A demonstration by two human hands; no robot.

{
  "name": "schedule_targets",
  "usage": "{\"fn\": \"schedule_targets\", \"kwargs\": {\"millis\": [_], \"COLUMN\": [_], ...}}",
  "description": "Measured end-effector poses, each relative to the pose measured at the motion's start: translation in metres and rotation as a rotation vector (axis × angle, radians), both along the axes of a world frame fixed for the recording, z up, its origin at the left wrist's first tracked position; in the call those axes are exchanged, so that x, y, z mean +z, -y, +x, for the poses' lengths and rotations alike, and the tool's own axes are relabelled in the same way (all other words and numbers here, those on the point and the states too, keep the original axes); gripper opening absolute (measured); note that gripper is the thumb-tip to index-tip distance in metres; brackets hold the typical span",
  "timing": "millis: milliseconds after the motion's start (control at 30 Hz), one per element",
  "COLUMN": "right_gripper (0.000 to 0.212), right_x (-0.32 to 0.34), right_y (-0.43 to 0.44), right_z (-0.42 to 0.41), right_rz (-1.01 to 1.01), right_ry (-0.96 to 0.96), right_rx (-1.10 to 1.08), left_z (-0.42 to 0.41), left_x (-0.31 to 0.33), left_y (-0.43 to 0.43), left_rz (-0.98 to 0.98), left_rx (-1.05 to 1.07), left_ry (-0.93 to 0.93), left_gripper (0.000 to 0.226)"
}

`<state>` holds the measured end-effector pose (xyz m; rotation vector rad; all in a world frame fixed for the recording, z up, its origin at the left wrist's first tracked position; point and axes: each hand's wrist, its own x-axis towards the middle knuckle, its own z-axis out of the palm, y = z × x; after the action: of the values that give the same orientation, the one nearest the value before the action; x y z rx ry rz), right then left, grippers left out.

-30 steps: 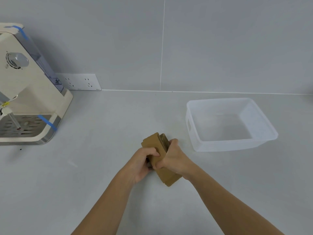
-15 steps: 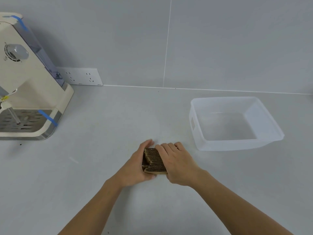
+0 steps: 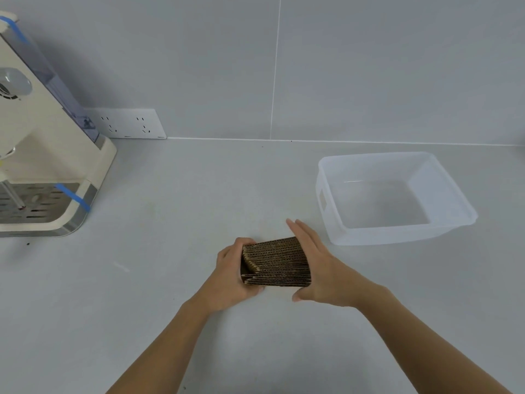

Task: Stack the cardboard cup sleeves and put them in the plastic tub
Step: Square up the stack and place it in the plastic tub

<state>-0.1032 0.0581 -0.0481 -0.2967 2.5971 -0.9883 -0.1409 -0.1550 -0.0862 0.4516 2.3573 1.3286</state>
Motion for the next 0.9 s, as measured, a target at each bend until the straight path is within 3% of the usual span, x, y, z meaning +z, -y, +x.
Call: {"fn": "schedule_targets", "kwargs": {"millis": [267, 467, 600, 767, 900], "right_gripper": [0.106, 0.098, 0.104, 0.080, 0.079], "right_x": [-0.024, -0.028, -0.030, -0.035, -0.033], "right_y": [-0.012, 0.006, 0.015, 0.020, 0.024], "right_z": [0.012, 0.010, 0.010, 0.012, 0.012], "right_rz": [-0.387, -0.630, -0.682, -0.665, -0.661], "right_ry": [0.175, 0.246, 0.237, 0.147, 0.123], "right_rx": [-0.247, -0.386, -0.429, -0.495, -0.504], "left_z": [0.000, 0.000, -0.001, 0.002, 0.009], "left_x": [0.003, 0.013, 0.012, 0.005, 0.003], "left_y": [-0.002, -0.006, -0.005, -0.001, 0.000], "left_rz": [-0.005, 0.026, 0.071, 0.181, 0.273], "left_rx": [-0.033, -0.083, -0.101, 0.013, 0.061], "left_ry": [0.015, 0.047, 0.080, 0.077, 0.113], "left_gripper": [0.071, 0.094, 0.103, 0.097, 0.102]}}
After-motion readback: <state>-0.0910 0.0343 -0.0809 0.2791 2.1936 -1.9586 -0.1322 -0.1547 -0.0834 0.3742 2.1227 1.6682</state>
